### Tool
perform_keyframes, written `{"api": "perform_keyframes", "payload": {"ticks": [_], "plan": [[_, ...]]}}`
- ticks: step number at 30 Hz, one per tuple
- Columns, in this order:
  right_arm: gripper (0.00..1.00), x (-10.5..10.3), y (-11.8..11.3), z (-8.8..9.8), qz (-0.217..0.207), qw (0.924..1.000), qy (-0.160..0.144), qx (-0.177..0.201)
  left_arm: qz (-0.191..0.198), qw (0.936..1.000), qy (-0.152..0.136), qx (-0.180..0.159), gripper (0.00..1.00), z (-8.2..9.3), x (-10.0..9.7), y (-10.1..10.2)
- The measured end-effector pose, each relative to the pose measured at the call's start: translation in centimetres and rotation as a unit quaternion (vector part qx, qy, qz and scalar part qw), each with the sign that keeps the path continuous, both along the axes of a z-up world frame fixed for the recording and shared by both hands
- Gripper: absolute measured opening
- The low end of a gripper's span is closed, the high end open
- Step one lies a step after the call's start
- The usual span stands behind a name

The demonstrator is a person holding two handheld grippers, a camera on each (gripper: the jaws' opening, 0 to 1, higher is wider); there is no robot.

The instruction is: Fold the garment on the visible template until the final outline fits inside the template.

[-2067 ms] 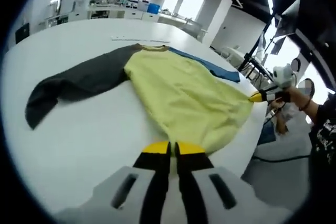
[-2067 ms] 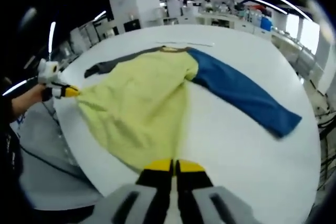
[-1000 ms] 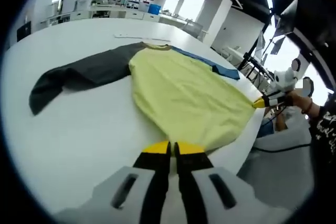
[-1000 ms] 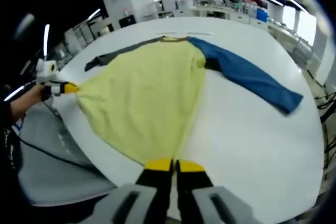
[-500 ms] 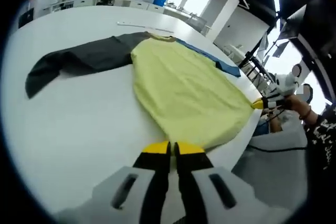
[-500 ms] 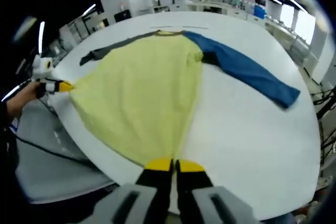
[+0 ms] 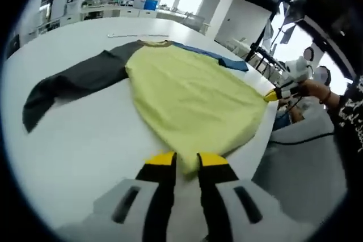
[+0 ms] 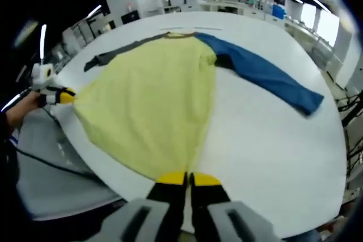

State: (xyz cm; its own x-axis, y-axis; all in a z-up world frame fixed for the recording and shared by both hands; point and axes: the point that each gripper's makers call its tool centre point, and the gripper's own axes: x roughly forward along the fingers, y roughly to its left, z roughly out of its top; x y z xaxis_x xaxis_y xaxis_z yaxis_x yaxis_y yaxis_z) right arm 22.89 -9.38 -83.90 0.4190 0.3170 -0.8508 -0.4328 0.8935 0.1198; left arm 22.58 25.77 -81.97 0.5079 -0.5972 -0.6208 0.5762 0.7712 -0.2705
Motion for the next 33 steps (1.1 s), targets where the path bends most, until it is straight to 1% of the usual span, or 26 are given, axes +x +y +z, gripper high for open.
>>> {"api": "perform_keyframes", "payload": {"ticks": [1,2,4,6,7,8,10,11,12,13,15,20,22,26,31,33], "plan": [[0.00,0.0,0.0,0.0,0.000,1.0000,0.000,0.000,-0.019,0.9998,-0.005,0.004,0.21,0.1,-0.4,-0.2],[0.00,0.1,0.0,-0.1,0.000,1.0000,0.001,0.000,-0.024,0.9997,-0.005,0.004,0.22,0.0,-0.4,-0.3],[0.00,0.2,0.3,0.1,0.001,1.0000,0.002,-0.001,-0.040,0.9992,-0.009,0.007,0.23,0.1,-0.8,-0.7],[0.00,0.2,0.1,-0.2,0.002,1.0000,0.003,-0.002,-0.057,0.9982,-0.011,0.016,0.23,0.0,-1.1,-0.9],[0.00,0.1,0.0,-0.2,0.002,1.0000,0.003,-0.002,-0.057,0.9982,-0.011,0.017,0.23,0.0,-1.0,-0.9],[0.00,0.1,0.0,-0.2,0.002,1.0000,0.003,-0.003,-0.065,0.9975,-0.011,0.027,0.22,-0.3,-1.0,-0.8],[0.00,0.1,0.0,-0.2,0.000,1.0000,0.004,-0.003,-0.080,0.9948,-0.018,0.059,0.21,-1.0,-0.9,-0.4],[0.00,0.1,0.0,-0.2,-0.001,1.0000,0.004,-0.002,-0.087,0.9936,-0.019,0.070,0.20,-1.3,-0.9,-0.3],[0.00,0.1,0.0,-0.2,-0.002,1.0000,0.004,-0.002,-0.095,0.9922,-0.026,0.077,0.19,-1.6,-0.8,-0.2],[0.00,0.1,0.0,-0.3,-0.002,1.0000,0.004,-0.002,-0.096,0.9919,-0.030,0.078,0.18,-1.6,-0.7,-0.3],[0.00,0.0,0.0,-0.2,-0.005,1.0000,0.004,-0.001,-0.100,0.9923,-0.041,0.061,0.17,-1.1,-0.4,-0.6],[0.00,0.1,-0.1,-0.5,-0.009,0.9999,0.007,0.000,-0.098,0.9920,-0.046,0.065,0.12,-1.0,0.2,-1.1],[0.00,0.0,0.0,-0.4,-0.009,0.9999,0.008,0.000,-0.098,0.9916,-0.056,0.064,0.10,-0.5,0.7,-1.3],[0.00,-0.1,0.0,-0.5,-0.009,0.9999,0.010,-0.002,-0.094,0.9920,-0.075,0.039,0.09,1.0,1.8,-2.8],[0.00,0.0,0.0,-0.5,-0.012,0.9999,0.010,-0.001,-0.100,0.9910,-0.076,0.044,0.08,0.5,2.6,-4.1],[0.00,0.0,0.0,-0.5,-0.014,0.9999,0.010,0.000,-0.103,0.9907,-0.076,0.046,0.08,0.2,2.8,-3.9]]}}
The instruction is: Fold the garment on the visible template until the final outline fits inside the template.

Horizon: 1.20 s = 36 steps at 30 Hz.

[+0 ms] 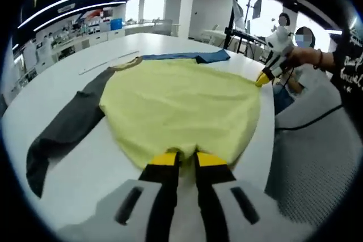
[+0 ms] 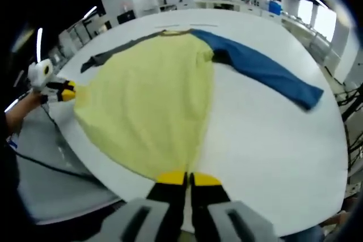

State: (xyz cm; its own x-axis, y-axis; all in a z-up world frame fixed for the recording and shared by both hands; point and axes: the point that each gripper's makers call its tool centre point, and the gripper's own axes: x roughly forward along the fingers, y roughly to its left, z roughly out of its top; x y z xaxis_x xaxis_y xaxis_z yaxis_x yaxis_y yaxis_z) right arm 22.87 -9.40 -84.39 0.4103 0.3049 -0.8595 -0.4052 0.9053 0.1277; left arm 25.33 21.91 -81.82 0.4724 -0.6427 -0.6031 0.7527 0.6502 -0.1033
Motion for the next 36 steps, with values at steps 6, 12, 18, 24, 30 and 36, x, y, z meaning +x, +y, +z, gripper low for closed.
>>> {"api": "perform_keyframes", "payload": {"ticks": [6,12,18,24,30,36], "plan": [[0.00,0.0,-0.2,0.0,-0.009,0.9999,-0.001,0.008,-0.029,0.9989,-0.007,0.037,0.07,-1.6,0.4,-0.4],[0.00,-0.1,0.1,0.1,-0.013,0.9999,-0.003,0.008,-0.027,0.9987,-0.005,0.043,0.04,-1.7,0.7,-0.6],[0.00,0.0,-0.1,0.0,-0.015,0.9999,-0.002,0.007,-0.001,0.9995,0.012,0.031,0.02,-1.6,0.8,-0.1],[0.00,0.1,-0.2,0.4,-0.016,0.9998,-0.006,0.012,0.059,0.9977,0.034,0.003,0.02,-0.1,0.3,0.8],[0.00,0.1,0.0,1.1,-0.019,0.9995,-0.009,0.021,0.096,0.9932,0.063,-0.019,0.01,1.0,-1.0,2.5],[0.00,-0.1,0.0,1.4,-0.023,0.9995,-0.001,0.022,0.128,0.9871,0.096,-0.010,0.01,0.8,-2.6,3.2]]}}
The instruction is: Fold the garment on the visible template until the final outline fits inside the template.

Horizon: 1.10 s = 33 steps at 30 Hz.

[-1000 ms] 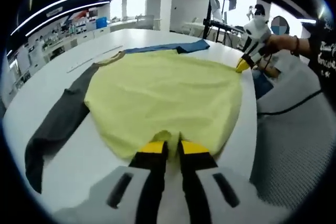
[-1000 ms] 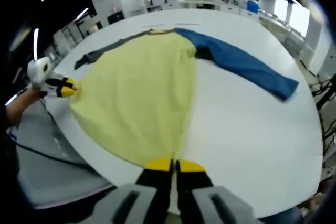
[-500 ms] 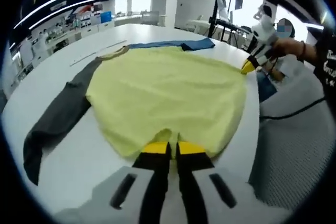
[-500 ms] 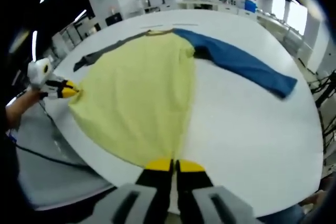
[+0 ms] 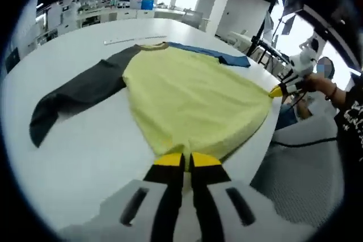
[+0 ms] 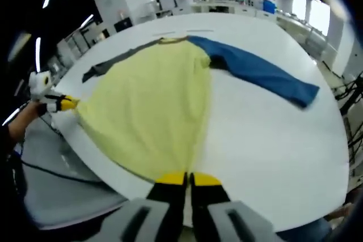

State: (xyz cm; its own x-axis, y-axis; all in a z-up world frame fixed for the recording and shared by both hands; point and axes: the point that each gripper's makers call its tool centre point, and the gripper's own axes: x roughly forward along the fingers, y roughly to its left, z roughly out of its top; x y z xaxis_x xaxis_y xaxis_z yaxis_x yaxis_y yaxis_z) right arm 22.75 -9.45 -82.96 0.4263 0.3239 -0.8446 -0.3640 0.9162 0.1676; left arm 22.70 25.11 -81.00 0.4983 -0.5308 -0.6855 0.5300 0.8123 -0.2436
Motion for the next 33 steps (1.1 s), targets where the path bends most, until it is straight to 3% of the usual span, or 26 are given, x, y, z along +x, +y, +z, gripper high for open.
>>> {"api": "perform_keyframes", "payload": {"ticks": [2,3,5,11,21,29,33], "plan": [[0.00,0.0,-0.3,0.0,0.001,1.0000,0.001,-0.008,0.014,0.9997,0.016,-0.010,0.01,-0.1,-0.6,-0.2],[0.00,-0.1,-0.4,0.0,0.001,1.0000,0.001,-0.008,0.029,0.9986,0.043,-0.014,0.01,-0.4,-1.3,-0.2],[0.00,-0.3,-0.5,0.0,-0.001,1.0000,0.002,-0.007,0.040,0.9972,0.064,-0.005,0.01,-1.2,-2.2,0.1],[0.00,-0.4,-0.5,-0.5,0.008,0.9999,-0.003,-0.011,0.054,0.9945,0.089,-0.001,0.01,-2.8,-3.5,0.2],[0.00,-0.8,-0.6,-0.9,0.008,0.9998,0.004,-0.015,0.062,0.9934,0.095,0.013,0.01,-3.6,-4.1,0.6],[0.00,-1.3,-0.6,-1.5,0.005,0.9998,0.017,-0.012,0.042,0.9956,0.074,0.041,0.01,-3.8,-4.1,0.6],[0.00,-1.4,-0.2,-1.3,0.006,0.9999,0.014,-0.006,0.031,0.9969,0.048,0.055,0.04,-3.7,-3.9,0.6]]}}
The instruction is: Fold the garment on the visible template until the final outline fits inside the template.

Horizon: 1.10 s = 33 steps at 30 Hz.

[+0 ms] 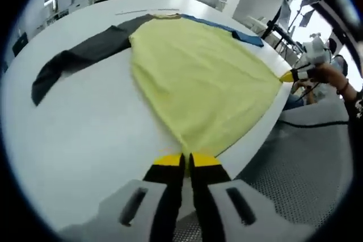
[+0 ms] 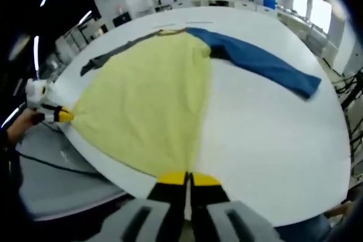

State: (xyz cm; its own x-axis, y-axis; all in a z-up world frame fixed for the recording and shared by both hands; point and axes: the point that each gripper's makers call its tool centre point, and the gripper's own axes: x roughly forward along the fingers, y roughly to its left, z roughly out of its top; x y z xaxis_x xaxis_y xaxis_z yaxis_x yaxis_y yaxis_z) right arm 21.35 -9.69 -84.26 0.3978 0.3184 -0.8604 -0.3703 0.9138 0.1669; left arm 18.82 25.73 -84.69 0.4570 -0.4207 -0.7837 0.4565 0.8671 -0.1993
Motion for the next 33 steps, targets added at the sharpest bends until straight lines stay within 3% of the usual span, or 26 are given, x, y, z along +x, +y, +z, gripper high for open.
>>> {"api": "perform_keyframes", "payload": {"ticks": [4,6,16,19,26,33], "plan": [[0.03,0.3,-0.1,0.2,0.001,0.9999,-0.011,0.007,-0.002,0.9994,-0.032,-0.009,0.18,0.7,0.3,-0.5],[0.11,0.1,0.1,0.5,0.003,0.9999,-0.015,0.008,0.005,0.9979,-0.060,-0.024,0.28,1.6,1.0,-0.7],[0.61,1.7,-0.8,1.5,-0.008,0.9987,-0.051,0.004,0.030,0.9922,-0.116,-0.033,0.65,3.5,2.6,0.4],[0.69,2.3,-1.4,2.1,-0.019,0.9979,-0.061,0.009,0.030,0.9899,-0.133,-0.039,0.74,4.0,2.9,0.6],[0.78,5.2,-3.9,3.7,-0.056,0.9937,-0.093,0.028,0.022,0.9873,-0.150,-0.045,0.84,5.3,3.5,0.5],[0.78,9.1,-8.3,5.1,-0.083,0.9877,-0.133,0.008,0.029,0.9858,-0.157,-0.053,0.94,6.1,4.2,0.8]]}}
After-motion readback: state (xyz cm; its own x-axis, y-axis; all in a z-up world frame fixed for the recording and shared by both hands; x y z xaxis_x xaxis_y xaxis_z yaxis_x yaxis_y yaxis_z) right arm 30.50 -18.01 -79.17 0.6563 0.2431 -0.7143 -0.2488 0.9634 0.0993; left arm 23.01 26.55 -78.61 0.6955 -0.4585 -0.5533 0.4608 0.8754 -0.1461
